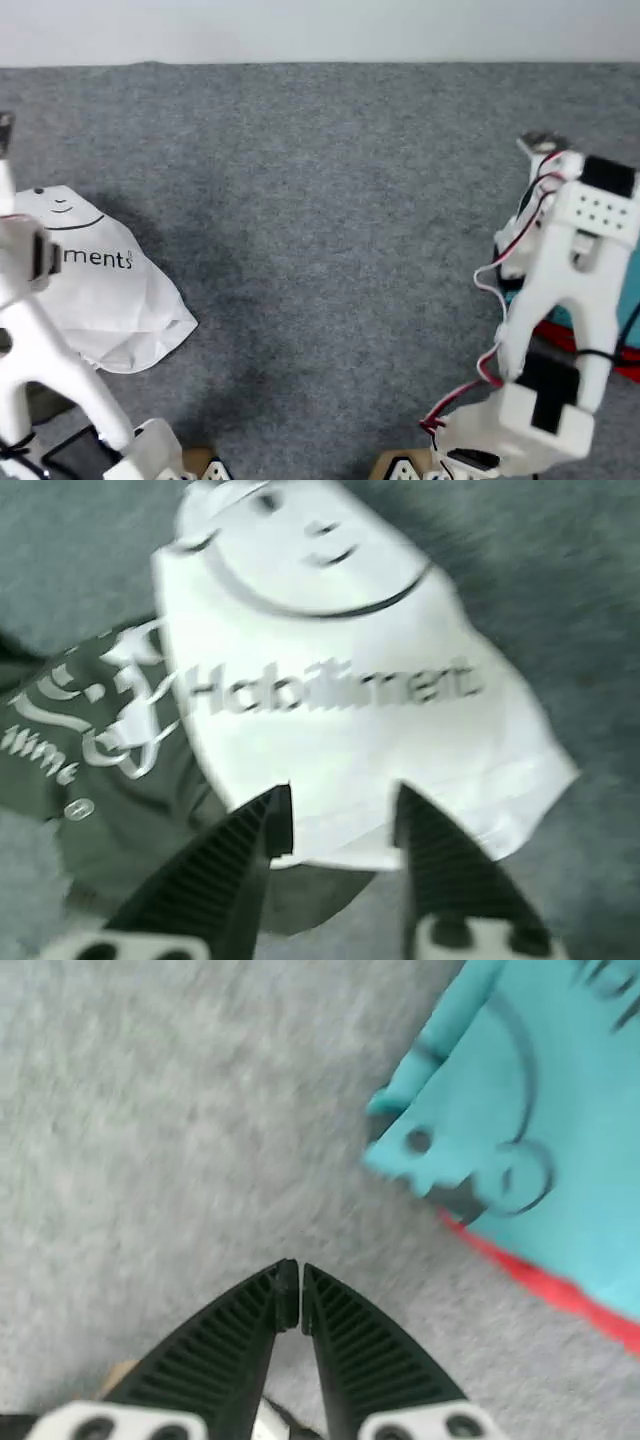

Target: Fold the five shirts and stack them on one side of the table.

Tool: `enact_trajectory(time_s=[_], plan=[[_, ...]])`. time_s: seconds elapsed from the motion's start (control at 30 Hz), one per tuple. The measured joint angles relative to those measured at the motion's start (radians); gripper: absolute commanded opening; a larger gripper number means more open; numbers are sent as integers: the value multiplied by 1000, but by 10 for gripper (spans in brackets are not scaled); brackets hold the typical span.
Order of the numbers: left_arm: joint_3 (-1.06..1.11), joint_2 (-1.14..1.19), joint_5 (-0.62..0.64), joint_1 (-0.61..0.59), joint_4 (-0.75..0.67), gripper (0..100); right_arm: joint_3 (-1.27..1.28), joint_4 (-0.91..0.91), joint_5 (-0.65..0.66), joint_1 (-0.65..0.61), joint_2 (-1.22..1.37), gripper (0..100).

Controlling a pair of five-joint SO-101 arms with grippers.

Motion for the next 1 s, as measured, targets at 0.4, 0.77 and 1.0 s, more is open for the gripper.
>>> enact_trajectory(time_s=[0.4, 0.77, 1.0], plan=[[6, 322, -203, -153, -137, 209, 152, 0, 0, -2, -81, 9], [-11, 417, -206, -64, -101, 3, 195, 2, 0, -2, -219, 9], [-124, 94, -149, 84, -41, 3, 364, 2, 0, -2, -391, 9]])
